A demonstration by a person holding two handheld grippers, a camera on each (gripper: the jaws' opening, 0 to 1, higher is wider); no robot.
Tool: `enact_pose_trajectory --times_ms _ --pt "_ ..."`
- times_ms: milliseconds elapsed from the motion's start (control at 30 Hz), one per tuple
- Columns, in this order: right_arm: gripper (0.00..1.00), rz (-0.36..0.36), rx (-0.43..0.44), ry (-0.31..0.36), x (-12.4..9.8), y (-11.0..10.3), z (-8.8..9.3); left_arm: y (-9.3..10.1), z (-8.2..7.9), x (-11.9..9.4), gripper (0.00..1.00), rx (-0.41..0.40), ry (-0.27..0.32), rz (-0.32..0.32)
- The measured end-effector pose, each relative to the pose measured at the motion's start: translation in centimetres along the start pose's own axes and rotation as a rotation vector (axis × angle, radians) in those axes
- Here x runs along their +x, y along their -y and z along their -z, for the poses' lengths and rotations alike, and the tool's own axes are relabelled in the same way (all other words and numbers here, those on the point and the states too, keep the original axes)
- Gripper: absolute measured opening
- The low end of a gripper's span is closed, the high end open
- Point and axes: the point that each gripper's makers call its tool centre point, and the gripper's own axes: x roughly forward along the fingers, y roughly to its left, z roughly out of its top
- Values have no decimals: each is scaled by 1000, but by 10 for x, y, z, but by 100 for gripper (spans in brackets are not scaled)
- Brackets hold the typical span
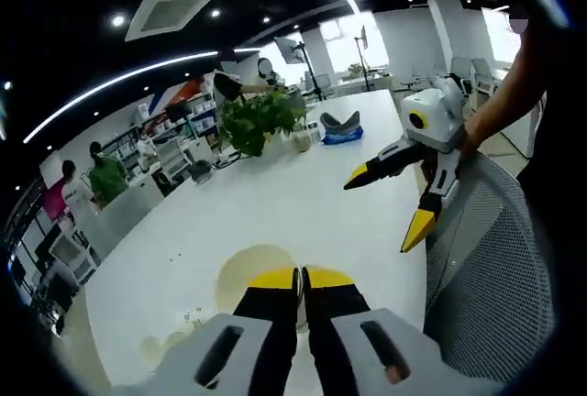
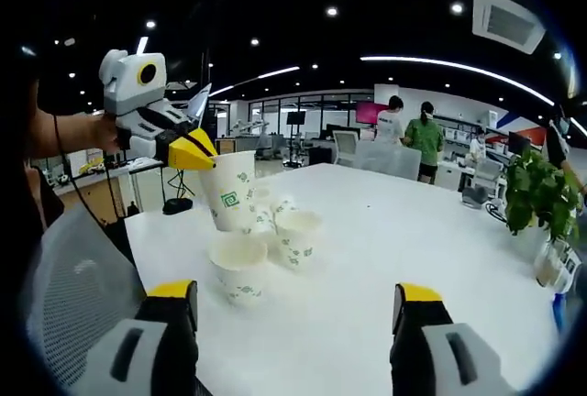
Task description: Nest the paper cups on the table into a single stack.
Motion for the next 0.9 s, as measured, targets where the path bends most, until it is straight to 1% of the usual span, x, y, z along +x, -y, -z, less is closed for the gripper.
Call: enact_pose_trajectory --times_ms 133,200,467,667,733,900 --pt "88 4 -3 2 0 1 0 6 10 9 0 -7 -8 8" --pt "88 6 -3 3 -1 2 0 8 13 12 0 -12 -3 9" --pt "88 8 -8 -6 0 2 2 14 24 27 0 -30 -20 13" --pt "88 15 -3 -7 0 3 2 18 34 35 0 -48 -41 10" --pt "88 22 1 -8 -1 5 2 20 42 39 0 -69 -57 14" --pt "88 20 6 -14 0 5 3 23 51 44 0 -89 -69 27"
